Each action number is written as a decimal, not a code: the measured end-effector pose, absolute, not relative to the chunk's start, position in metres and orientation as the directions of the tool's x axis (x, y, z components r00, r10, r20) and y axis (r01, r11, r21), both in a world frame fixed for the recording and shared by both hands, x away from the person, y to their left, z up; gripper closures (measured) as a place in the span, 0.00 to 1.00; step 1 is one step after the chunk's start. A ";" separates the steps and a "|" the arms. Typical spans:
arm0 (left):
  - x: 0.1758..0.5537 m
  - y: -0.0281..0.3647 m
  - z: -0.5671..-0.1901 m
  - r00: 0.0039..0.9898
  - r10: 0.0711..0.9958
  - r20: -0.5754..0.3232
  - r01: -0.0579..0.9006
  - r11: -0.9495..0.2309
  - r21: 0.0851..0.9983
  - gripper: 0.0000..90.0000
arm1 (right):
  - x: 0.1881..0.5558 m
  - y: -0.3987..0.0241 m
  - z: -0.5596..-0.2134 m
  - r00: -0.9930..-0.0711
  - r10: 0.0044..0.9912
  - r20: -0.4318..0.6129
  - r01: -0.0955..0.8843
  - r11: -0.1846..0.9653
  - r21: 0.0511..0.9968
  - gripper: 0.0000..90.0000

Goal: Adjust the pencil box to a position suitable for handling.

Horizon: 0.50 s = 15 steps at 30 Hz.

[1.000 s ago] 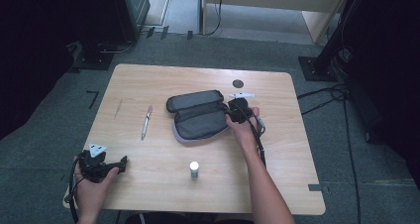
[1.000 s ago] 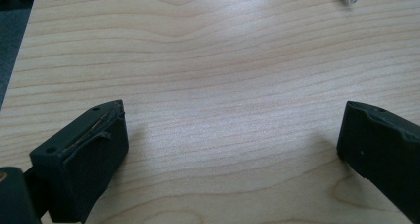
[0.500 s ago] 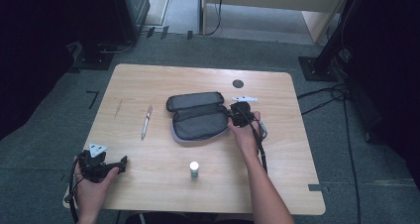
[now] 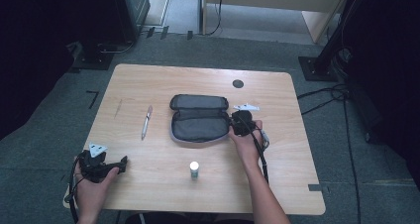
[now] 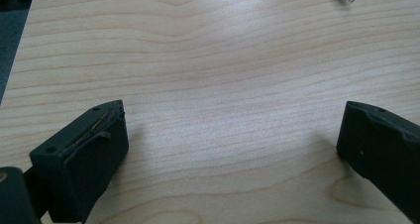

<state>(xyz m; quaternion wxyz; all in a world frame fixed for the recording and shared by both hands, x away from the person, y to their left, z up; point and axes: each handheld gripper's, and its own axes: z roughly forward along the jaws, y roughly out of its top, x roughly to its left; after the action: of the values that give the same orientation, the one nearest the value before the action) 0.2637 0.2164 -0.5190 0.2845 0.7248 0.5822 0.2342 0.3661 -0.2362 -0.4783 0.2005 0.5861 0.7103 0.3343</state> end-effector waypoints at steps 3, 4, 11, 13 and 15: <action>0.264 0.216 -0.519 0.213 0.977 0.008 0.710 -0.161 0.685 0.00 | 0.361 -0.238 -0.478 -0.229 0.967 0.107 0.698 0.087 0.711 1.00; 0.264 0.216 -0.519 0.213 0.977 0.008 0.711 -0.161 0.685 0.00 | 0.359 -0.238 -0.479 -0.227 0.968 0.106 0.697 0.085 0.712 1.00; 0.264 0.216 -0.519 0.213 0.977 0.008 0.710 -0.160 0.685 0.00 | 0.346 -0.245 -0.480 -0.218 0.969 0.116 0.695 0.071 0.716 1.00; 0.264 0.216 -0.519 0.213 0.977 0.008 0.710 -0.160 0.685 0.00 | 0.342 -0.248 -0.480 -0.215 0.970 0.112 0.690 0.070 0.720 1.00; 0.264 0.216 -0.519 0.213 0.977 0.008 0.710 -0.160 0.685 0.00 | 0.339 -0.251 -0.480 -0.209 0.971 0.115 0.690 0.063 0.721 1.00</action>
<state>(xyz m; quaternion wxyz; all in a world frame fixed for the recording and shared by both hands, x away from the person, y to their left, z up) 0.2637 0.2162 -0.5190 0.2846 0.7248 0.5820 0.2342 0.3388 -0.2507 -0.4805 0.2066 0.5940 0.6992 0.3401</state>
